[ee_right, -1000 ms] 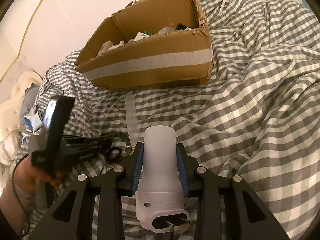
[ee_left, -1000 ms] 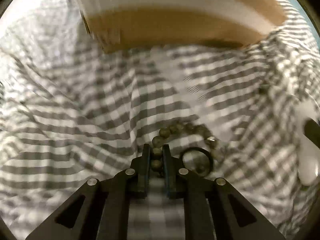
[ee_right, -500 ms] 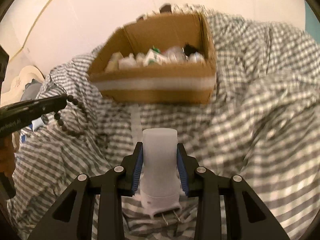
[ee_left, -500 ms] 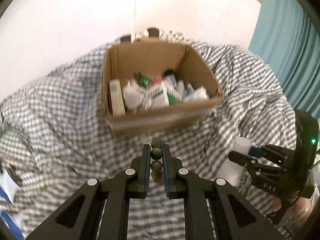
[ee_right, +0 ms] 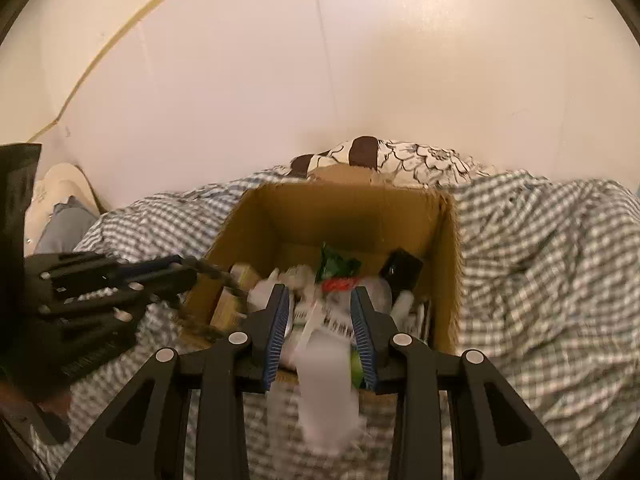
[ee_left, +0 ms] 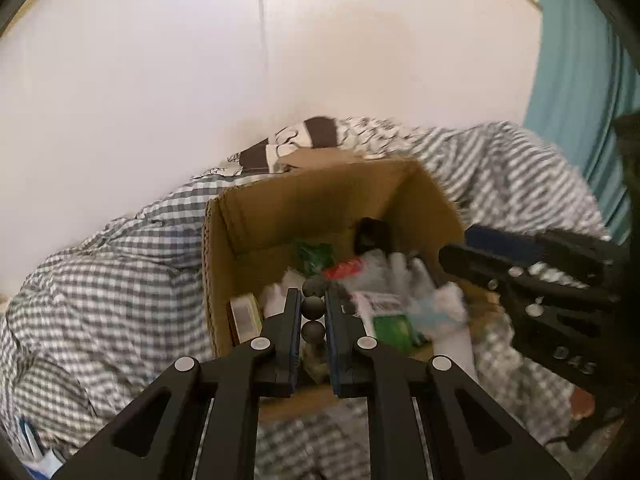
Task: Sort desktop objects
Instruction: 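Grasp bead bracelet with left tool while right tool grasps white device, drop both in box, then grasp black ring with left tool while right tool grasps white hair dryer, drop both in box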
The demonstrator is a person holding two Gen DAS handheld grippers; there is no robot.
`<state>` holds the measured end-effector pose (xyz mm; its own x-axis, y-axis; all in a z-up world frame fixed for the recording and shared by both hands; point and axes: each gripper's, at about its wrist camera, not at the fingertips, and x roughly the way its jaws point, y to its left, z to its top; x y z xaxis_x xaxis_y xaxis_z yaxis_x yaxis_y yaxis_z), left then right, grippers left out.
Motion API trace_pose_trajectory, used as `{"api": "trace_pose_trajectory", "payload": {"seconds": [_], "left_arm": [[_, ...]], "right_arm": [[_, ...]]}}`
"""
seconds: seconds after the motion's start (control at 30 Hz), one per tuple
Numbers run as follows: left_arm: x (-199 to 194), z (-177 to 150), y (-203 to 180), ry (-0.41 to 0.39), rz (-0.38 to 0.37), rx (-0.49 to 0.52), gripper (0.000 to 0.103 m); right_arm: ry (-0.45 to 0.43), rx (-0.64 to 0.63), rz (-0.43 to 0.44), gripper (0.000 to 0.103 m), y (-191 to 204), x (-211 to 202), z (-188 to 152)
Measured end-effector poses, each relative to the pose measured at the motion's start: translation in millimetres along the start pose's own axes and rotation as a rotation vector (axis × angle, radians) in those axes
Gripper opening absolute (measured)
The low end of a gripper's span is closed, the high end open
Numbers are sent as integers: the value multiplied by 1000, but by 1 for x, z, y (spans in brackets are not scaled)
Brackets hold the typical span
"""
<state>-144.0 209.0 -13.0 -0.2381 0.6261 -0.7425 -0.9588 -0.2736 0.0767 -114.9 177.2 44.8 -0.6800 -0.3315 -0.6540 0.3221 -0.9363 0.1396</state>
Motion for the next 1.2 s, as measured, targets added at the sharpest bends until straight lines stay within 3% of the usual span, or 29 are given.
{"api": "trace_pose_trajectory", "payload": {"seconds": [0.1, 0.13, 0.2, 0.23, 0.27, 0.33, 0.43, 0.53, 0.63, 0.73, 0.8, 0.9, 1.0, 1.07, 1.2], "left_arm": [[29, 3, 3, 13, 37, 17, 11], [35, 2, 3, 6, 52, 20, 16], [44, -4, 3, 30, 95, 41, 43], [46, -7, 3, 52, 119, 51, 74], [47, -11, 3, 63, 139, 62, 88], [40, -24, 2, 37, 168, 92, 88], [22, -46, 4, 29, 204, 111, 88], [1, -75, 15, 34, 202, 29, 88], [-16, -117, 23, 55, 180, -80, 88], [-7, -161, 20, 143, 114, -161, 88], [10, -185, 15, 217, 112, -184, 88], [40, -209, 9, 300, 95, -202, 88], [67, -221, 10, 398, 110, -194, 74], [78, -223, 12, 441, 105, -201, 47], [89, -226, 19, 478, 79, -228, 27]], "right_arm": [[14, 17, -4, 32, -5, 23, 13], [20, 23, 0, 32, -7, 28, 15], [30, 36, 15, 32, -9, 30, 12], [29, 36, 25, 32, -11, 27, 9], [35, 23, 39, 36, -10, 24, 1], [48, -21, 55, 48, -7, 19, -17], [87, -139, 65, 49, 5, 7, -62], [152, -218, 57, 49, 14, -1, -112], [225, -186, 90, 49, 12, 2, -151], [250, -183, 96, 49, 18, 6, -169], [262, -213, 92, 59, 26, 15, -172], [297, -271, 76, 60, 35, 39, -173], [349, -314, 57, 61, 42, 64, -179], [385, -317, 35, 64, 42, 80, -183], [413, -297, -9, 67, 36, 97, -184]]}}
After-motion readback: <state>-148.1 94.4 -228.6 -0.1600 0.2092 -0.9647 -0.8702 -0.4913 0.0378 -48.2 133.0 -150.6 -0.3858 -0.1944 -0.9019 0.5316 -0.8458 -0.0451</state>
